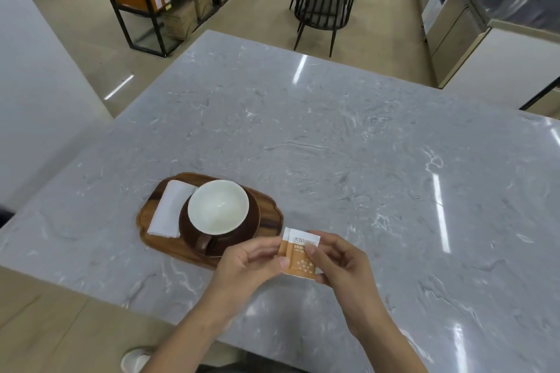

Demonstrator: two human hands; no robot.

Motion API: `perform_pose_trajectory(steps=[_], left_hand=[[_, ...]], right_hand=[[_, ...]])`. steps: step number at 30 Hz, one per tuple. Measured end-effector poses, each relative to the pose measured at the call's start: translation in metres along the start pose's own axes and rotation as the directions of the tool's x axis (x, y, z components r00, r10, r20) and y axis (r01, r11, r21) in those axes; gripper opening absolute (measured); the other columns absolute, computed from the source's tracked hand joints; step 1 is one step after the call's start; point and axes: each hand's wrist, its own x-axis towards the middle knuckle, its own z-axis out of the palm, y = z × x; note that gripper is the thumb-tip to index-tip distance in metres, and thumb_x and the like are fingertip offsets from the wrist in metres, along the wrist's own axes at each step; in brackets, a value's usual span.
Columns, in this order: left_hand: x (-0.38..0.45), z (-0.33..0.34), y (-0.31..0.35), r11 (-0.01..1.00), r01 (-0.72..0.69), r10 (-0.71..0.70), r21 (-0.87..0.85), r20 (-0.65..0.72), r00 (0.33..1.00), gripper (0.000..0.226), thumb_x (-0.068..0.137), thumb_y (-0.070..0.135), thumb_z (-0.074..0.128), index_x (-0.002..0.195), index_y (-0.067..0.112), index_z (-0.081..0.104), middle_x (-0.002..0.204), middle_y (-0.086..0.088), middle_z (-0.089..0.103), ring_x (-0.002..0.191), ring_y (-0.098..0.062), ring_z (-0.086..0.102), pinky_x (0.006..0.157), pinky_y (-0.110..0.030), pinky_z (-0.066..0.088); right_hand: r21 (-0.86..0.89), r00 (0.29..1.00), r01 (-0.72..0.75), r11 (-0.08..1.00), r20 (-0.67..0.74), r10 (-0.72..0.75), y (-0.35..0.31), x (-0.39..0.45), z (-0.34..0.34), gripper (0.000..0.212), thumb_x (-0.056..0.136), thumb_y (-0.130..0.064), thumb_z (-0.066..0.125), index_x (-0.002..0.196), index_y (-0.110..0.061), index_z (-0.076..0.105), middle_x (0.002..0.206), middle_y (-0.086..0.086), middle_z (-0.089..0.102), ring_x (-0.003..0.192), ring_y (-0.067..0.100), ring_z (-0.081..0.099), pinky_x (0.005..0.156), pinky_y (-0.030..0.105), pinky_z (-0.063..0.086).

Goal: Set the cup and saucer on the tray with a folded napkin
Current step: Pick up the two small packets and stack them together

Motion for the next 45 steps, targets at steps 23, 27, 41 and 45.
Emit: perform_pose_trajectory(steps=[23,27,41,45], left_hand=[[-0.016,-0.018,-0.046,0.971,0.043,0.053,0.234,-0.39,0.919,0.035,0.096,0.014,0.064,0.126,0.03,0.069,0.09,0.007,0.08,0.087,-0.012,0.076,0.084,-0.029,0.063],[-0.017,-0.02,-0.047,0.944,0.041,0.093,0.329,-0.38,0.92,0.036,0.097,0.015,0.064,0.129,0.03,0.068,0.088,0.007,0.08,0.087,-0.007,0.075,0.08,-0.015,0.059],[-0.024,-0.018,-0.055,0.911,-0.029,0.217,0.412,-0.416,0.883,0.035,0.093,0.007,0.066,0.125,0.021,0.071,0.095,0.008,0.08,0.086,0.002,0.075,0.076,-0.009,0.056],[-0.021,-0.018,-0.055,0.933,-0.012,0.167,0.359,-0.403,0.9,0.037,0.095,0.009,0.065,0.127,0.026,0.069,0.092,0.011,0.08,0.089,-0.001,0.075,0.075,-0.01,0.056]], right_hand=[[-0.154,0.992,-0.013,0.988,-0.128,-0.007,0.048,0.063,0.052,0.01,0.088,-0.024,0.078,0.096,-0.025,0.073,0.076,-0.006,0.073,0.069,0.011,0.075,0.058,0.022,0.059],[-0.2,0.99,0.048,0.979,-0.119,-0.073,0.055,0.055,0.047,0.022,0.087,-0.033,0.078,0.106,-0.031,0.067,0.086,-0.016,0.074,0.077,0.01,0.076,0.063,0.024,0.062],[-0.384,0.963,0.14,0.913,-0.163,-0.217,0.065,0.041,0.058,0.027,0.09,-0.03,0.075,0.114,-0.037,0.061,0.086,-0.018,0.072,0.083,-0.008,0.068,0.064,0.005,0.051],[-0.399,0.967,0.127,0.908,-0.155,-0.204,0.065,0.044,0.057,0.03,0.091,-0.025,0.073,0.12,-0.026,0.067,0.094,-0.014,0.073,0.084,-0.009,0.067,0.066,0.004,0.051]])
